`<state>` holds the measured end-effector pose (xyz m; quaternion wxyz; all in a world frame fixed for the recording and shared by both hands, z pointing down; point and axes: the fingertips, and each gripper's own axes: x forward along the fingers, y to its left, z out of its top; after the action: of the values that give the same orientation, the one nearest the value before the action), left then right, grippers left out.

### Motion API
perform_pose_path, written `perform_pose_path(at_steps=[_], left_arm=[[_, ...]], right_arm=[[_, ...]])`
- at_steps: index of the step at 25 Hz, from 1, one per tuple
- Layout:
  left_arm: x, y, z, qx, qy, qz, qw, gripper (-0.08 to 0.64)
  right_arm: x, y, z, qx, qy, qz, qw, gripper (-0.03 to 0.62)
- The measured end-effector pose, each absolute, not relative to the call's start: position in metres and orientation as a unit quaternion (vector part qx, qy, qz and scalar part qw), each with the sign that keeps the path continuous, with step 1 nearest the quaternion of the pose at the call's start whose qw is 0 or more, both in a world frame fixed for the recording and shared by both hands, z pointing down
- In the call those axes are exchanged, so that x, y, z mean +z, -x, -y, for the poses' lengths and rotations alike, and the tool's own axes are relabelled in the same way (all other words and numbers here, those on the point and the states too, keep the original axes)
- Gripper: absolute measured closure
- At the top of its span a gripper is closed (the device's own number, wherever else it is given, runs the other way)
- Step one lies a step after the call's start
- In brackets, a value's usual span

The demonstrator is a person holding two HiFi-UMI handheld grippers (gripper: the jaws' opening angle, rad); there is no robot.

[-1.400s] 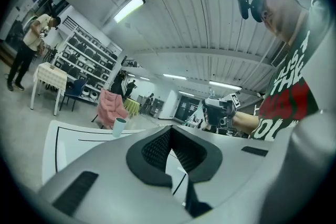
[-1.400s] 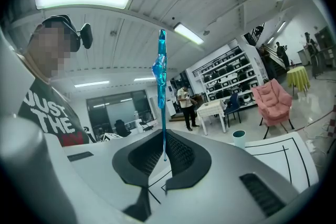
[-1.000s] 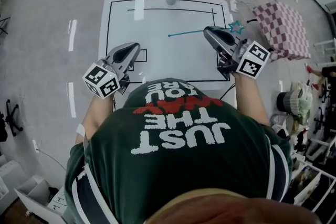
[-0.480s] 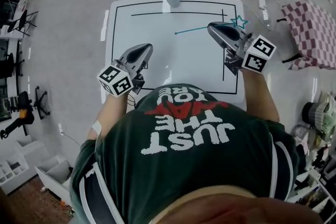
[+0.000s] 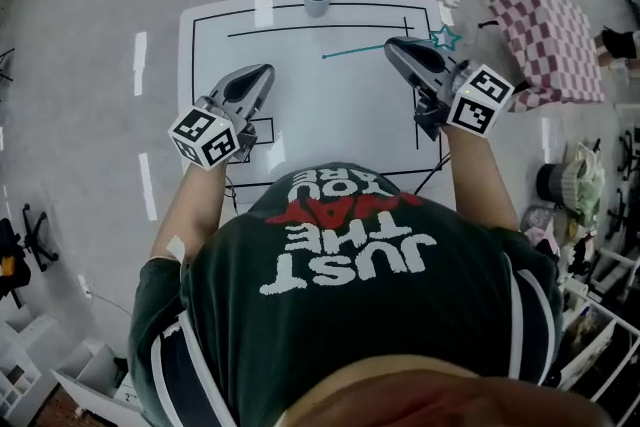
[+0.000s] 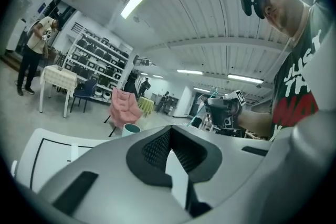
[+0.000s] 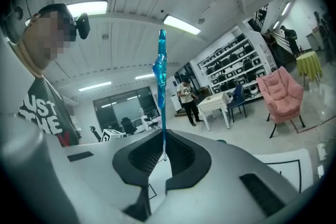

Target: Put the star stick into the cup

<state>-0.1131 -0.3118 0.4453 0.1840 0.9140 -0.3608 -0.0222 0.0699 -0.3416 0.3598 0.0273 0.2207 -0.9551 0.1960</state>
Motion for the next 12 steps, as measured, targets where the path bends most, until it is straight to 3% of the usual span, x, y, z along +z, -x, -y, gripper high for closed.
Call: perform_pose_path(at_steps=[12], left_arm=[[0.453,0.128,0.414,-0.024,-0.913,0.374,0.160,0.551]], right_arm=[[0.350,-0.051,0.479,0.134,-0.235,0.961,0.062,0.549]])
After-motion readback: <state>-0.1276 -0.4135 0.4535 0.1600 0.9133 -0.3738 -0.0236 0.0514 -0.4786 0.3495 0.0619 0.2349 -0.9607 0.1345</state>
